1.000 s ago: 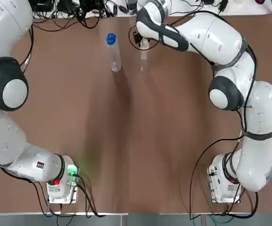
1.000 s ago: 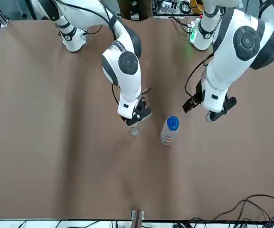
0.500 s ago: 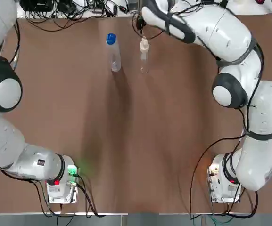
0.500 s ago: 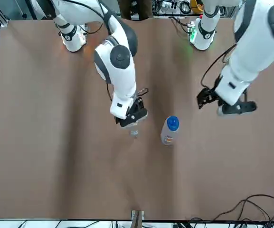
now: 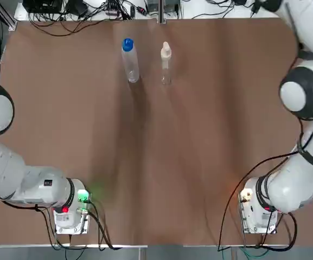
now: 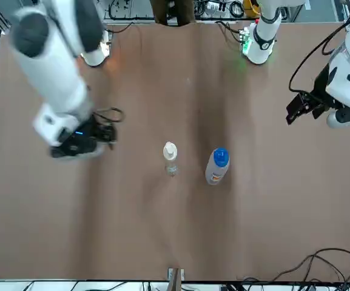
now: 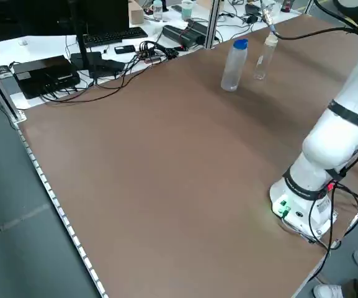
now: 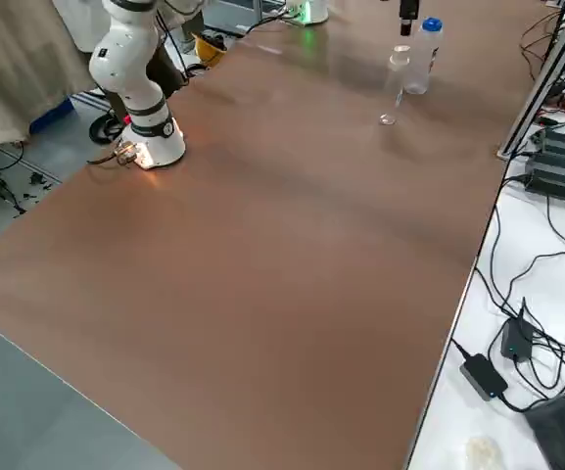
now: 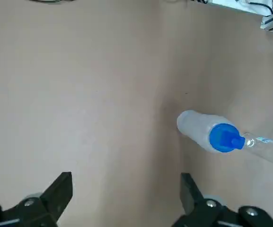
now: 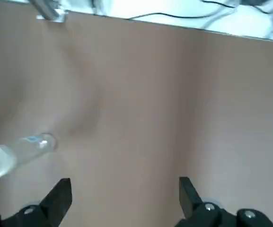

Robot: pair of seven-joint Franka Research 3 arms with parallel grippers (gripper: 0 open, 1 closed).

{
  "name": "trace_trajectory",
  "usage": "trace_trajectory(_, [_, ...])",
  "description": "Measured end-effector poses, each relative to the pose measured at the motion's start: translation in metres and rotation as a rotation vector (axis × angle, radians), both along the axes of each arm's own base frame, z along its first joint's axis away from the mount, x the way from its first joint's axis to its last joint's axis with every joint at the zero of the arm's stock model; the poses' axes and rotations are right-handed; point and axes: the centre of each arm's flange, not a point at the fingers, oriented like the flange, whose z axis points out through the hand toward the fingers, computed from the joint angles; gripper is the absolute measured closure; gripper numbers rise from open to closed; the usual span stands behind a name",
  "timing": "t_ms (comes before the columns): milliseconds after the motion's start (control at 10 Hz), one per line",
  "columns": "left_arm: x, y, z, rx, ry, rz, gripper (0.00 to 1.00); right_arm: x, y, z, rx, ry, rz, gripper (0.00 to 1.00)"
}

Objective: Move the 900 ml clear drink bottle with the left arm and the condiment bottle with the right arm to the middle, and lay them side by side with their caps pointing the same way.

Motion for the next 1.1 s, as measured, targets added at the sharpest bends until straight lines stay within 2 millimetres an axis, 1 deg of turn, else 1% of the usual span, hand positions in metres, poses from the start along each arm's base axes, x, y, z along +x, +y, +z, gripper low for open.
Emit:
trace_trajectory(100, [0.000, 0.007, 0.002, 0.003, -0.003, -0.020, 0.00, -0.009, -0.040, 0.011, -0.010, 0.009, -0.037, 0.00])
trace_trajectory(400, [-0.003, 0.047, 0.005, -0.023, -0.002, -0.065, 0.00, -0.060, -0.147, 0.036, 0.037, 0.086, -0.089, 0.00])
trace_trajectory(500, [-0.004, 0.054, 0.006, -0.024, -0.005, -0.075, 0.00, -0.078, -0.175, 0.040, 0.045, 0.100, -0.111, 0.00])
trace_trajectory(600, [-0.005, 0.054, 0.007, -0.024, -0.006, -0.081, 0.00, -0.096, -0.190, 0.039, 0.047, 0.119, -0.133, 0.00])
trace_trajectory(700, [-0.005, 0.054, 0.006, -0.024, -0.005, -0.081, 0.00, -0.110, -0.194, 0.037, 0.046, 0.134, -0.142, 0.00])
trace_trajectory(800, [-0.005, 0.053, 0.005, -0.024, -0.003, -0.082, 0.00, -0.117, -0.195, 0.035, 0.048, 0.142, -0.147, 0.00])
trace_trajectory(1000, [-0.006, 0.048, 0.005, -0.024, -0.003, -0.091, 0.00, -0.117, -0.208, 0.035, 0.062, 0.139, -0.170, 0.00])
trace_trajectory(1100, [-0.006, 0.046, 0.006, -0.024, -0.003, -0.094, 0.00, -0.117, -0.216, 0.039, 0.069, 0.129, -0.184, 0.01])
